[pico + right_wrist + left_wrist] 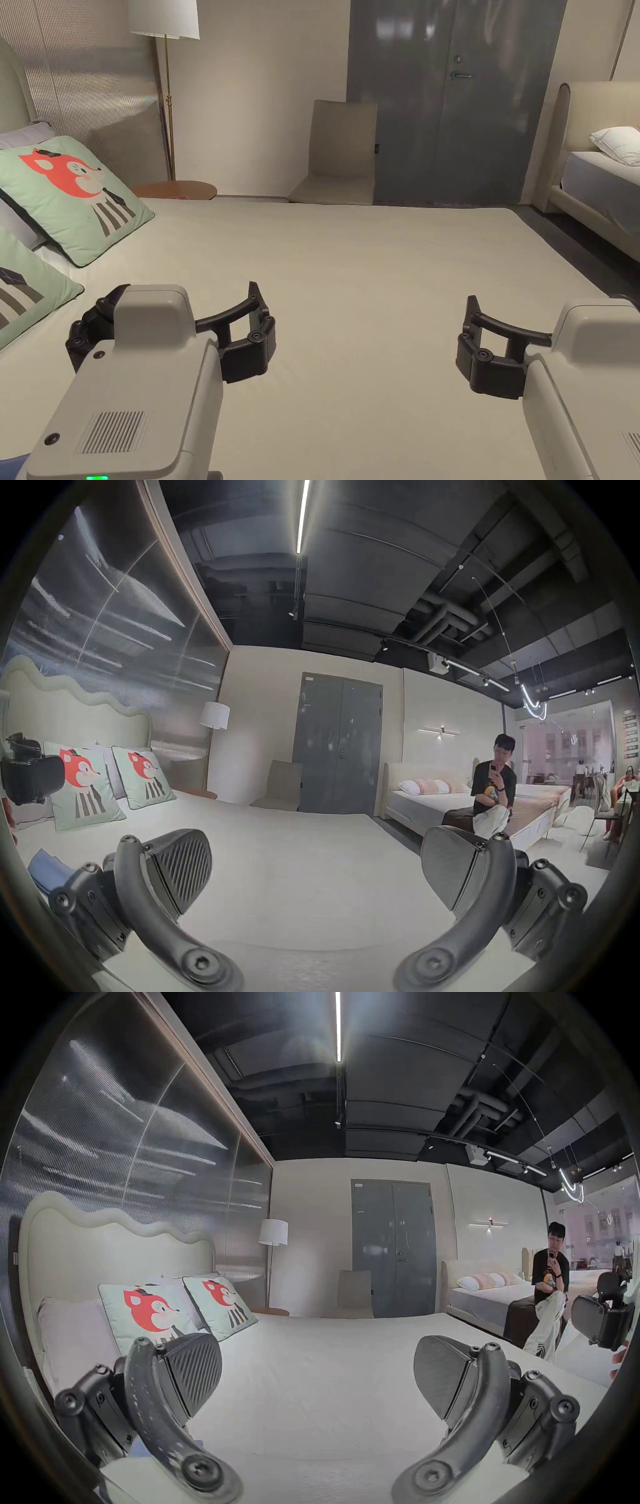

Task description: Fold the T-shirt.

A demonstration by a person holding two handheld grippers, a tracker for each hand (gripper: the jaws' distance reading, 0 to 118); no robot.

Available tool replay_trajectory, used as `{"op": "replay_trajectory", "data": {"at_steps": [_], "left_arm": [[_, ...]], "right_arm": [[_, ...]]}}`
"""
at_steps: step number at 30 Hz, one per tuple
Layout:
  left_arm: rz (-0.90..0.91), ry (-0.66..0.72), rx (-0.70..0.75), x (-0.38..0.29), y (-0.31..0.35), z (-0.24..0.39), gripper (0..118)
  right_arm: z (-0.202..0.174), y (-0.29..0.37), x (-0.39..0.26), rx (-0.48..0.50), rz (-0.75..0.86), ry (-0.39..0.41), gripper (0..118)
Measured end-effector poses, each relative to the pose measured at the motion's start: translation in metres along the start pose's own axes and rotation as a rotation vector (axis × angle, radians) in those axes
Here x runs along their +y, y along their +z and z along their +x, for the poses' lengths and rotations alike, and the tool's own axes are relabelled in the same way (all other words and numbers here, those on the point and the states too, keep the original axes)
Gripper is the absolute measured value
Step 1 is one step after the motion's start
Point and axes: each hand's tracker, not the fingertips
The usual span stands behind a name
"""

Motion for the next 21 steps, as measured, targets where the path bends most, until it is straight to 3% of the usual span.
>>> {"op": "replay_trajectory", "data": {"at_steps": [21], "left_arm": [[0.011,0.016,0.017,0.0000,0.0030,-0.0029,111]], "right_arm": [[0.0005,0.0013,0.0013,0.007,-0.002,-0.006,118]]}}
